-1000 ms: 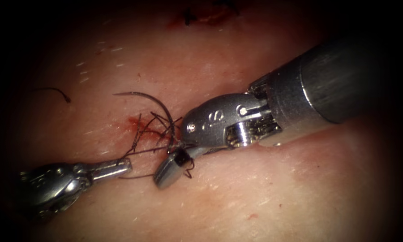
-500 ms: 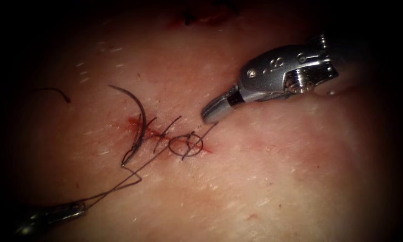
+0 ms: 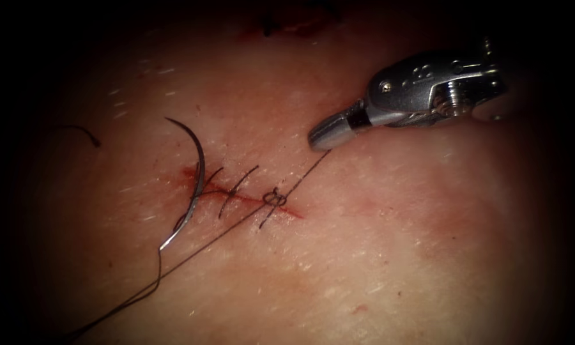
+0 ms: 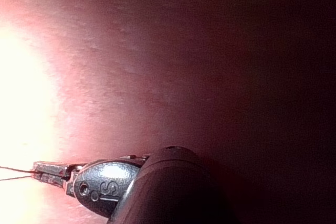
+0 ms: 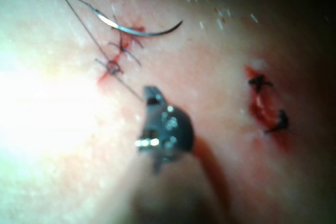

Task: Wound Closure
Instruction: Pull the right gripper up and the left tool down to tie the knot.

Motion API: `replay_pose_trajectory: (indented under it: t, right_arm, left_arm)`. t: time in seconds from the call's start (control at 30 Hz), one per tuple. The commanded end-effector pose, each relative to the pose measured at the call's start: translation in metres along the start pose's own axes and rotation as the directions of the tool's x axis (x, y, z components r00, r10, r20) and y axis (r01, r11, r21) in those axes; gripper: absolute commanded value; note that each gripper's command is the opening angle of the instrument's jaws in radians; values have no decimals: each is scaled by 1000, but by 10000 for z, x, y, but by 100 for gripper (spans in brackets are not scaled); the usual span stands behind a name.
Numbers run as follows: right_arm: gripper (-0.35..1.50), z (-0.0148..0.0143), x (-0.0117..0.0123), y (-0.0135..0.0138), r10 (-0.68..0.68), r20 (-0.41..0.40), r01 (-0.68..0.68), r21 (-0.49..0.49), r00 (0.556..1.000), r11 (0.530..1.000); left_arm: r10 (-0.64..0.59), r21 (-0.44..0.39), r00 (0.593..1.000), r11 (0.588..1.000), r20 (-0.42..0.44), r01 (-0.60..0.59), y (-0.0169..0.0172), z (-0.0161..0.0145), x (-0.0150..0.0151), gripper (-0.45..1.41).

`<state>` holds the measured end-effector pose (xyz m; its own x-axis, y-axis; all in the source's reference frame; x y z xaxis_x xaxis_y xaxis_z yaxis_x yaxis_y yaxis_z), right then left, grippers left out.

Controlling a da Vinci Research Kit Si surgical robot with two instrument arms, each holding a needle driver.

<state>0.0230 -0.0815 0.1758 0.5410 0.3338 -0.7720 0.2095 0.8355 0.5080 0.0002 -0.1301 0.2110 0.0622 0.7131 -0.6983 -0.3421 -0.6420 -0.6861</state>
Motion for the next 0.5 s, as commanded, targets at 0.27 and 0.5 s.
replay_pose_trajectory:
  t: [0.27,0.5]
  right_arm:
    - [-35,11,-3,4,13,-15,-14,-22,1000,1000]
    - [-35,18,-11,2,7,-17,-7,-30,1000,1000]
  left_arm:
    - [-16,13,1000,1000,-3,16,61,-11,2,-45]
    - [-15,21,1000,1000,-3,15,92,-43,5,-45]
